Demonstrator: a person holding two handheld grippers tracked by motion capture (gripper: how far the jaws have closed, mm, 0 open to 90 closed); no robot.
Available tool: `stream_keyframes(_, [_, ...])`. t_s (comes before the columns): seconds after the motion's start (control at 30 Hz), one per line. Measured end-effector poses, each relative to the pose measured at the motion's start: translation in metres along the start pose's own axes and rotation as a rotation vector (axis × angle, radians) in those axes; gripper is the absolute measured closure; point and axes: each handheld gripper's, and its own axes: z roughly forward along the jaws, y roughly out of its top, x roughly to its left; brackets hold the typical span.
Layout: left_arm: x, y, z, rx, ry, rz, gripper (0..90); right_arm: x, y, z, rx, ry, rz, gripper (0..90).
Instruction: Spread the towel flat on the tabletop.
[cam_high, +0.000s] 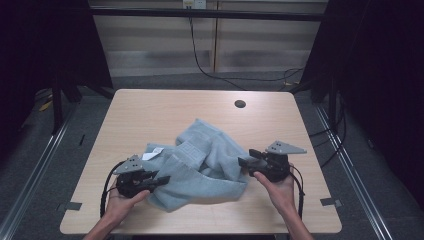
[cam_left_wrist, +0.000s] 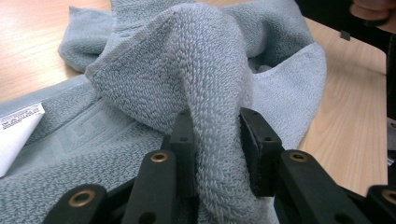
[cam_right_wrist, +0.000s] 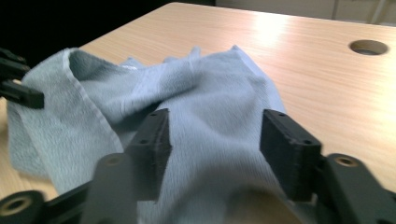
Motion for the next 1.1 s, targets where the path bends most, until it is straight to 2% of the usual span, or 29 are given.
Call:
stream_keyframes(0.03, [0.0,0.0,0.0,0.004,-0.003,0.002,69.0,0.0,0.0,0.0,0.0,0.0,0.0,39.9])
stream_keyframes(0.1, [0.001,0.0,0.002,0.014,-0.006,0.002,69.5,-0.005,0.007,0.023,0.021,0.065,0.008,32.6])
stream_keyframes(0.13, [0.001,0.0,0.002,0.014,-0.006,0.002,69.5,-0.005,0.007,0.023,0.021,0.065,0.008,32.6])
stream_keyframes(0.17, [0.003,-0.001,0.003,0.015,-0.003,-0.001,69.3,-0.005,0.003,0.047,0.109,0.107,0.018,30.4])
stream_keyframes(0.2, [0.003,-0.001,0.003,0.015,-0.003,-0.001,69.3,-0.005,0.003,0.047,0.109,0.107,0.018,30.4])
stream_keyframes(0.27, [0.004,-0.003,0.004,0.023,0.004,-0.005,69.3,-0.004,-0.006,0.069,0.184,0.087,-0.024,32.2])
stream_keyframes(0.3, [0.004,-0.004,0.004,0.023,0.002,-0.006,69.3,-0.005,-0.011,0.077,0.216,0.087,-0.014,39.5])
stream_keyframes(0.33, [0.004,-0.004,0.004,0.026,-0.001,-0.002,69.7,-0.006,-0.015,0.082,0.235,0.076,-0.013,56.6])
stream_keyframes(0.37, [0.004,-0.003,0.003,0.023,-0.001,-0.003,70.2,-0.008,-0.017,0.085,0.236,0.071,-0.019,68.7])
stream_keyframes(0.4, [0.004,-0.003,0.001,0.016,-0.003,-0.005,71.2,-0.014,-0.015,0.086,0.222,0.03,-0.026,82.9])
stream_keyframes(0.43, [0.004,-0.003,0.001,0.016,-0.003,-0.005,71.5,-0.014,-0.015,0.086,0.222,0.03,-0.026,82.9])
stream_keyframes(0.47, [0.003,-0.003,0.001,0.017,0.0,-0.003,71.7,-0.024,-0.01,0.085,0.193,-0.011,-0.012,84.7])
stream_keyframes(0.53, [0.002,-0.003,-0.002,0.006,-0.001,-0.005,72.0,-0.037,-0.002,0.081,0.172,-0.074,-0.01,85.2])
stream_keyframes(0.6, [0.0,-0.003,-0.002,-0.001,0.001,-0.01,72.3,-0.052,0.005,0.077,0.147,-0.134,0.005,85.3])
stream_keyframes(0.63, [0.0,-0.003,-0.002,0.001,-0.002,-0.007,72.3,-0.052,0.005,0.077,0.147,-0.134,0.005,85.3])
stream_keyframes(0.7, [-0.002,-0.004,-0.002,-0.001,-0.007,-0.011,72.7,-0.065,0.01,0.073,0.142,-0.21,0.008,85.4])
stream_keyframes(0.73, [-0.004,-0.005,-0.001,0.0,-0.014,-0.016,72.7,-0.078,0.011,0.07,0.143,-0.237,0.031,85.0])
stream_keyframes(0.83, [-0.01,-0.007,0.002,0.008,-0.051,-0.029,72.5,-0.084,0.007,0.07,0.156,-0.256,0.048,83.9])
stream_keyframes(0.9, [-0.02,-0.009,0.003,0.024,-0.079,-0.018,68.6,-0.083,0.0,0.071,0.159,-0.216,0.046,65.7])
stream_keyframes(0.93, [-0.02,-0.009,0.003,0.024,-0.079,-0.018,68.1,-0.083,0.0,0.071,0.159,-0.216,0.046,65.7])
stream_keyframes(0.97, [-0.023,-0.008,0.002,0.02,-0.084,-0.013,68.1,-0.08,-0.001,0.07,0.156,-0.186,0.049,59.2])
stream_keyframes(1.0, [-0.025,-0.008,0.001,0.013,-0.09,-0.013,66.8,-0.076,-0.001,0.067,0.143,-0.179,0.036,55.8])
stream_keyframes(1.03, [-0.025,-0.007,0.0,0.005,-0.095,-0.016,63.6,-0.067,0.001,0.057,0.113,-0.162,0.019,49.6])
stream_keyframes(1.1, [-0.023,-0.002,-0.004,-0.019,-0.091,-0.02,60.7,-0.058,0.002,0.045,0.092,-0.135,0.016,46.7])
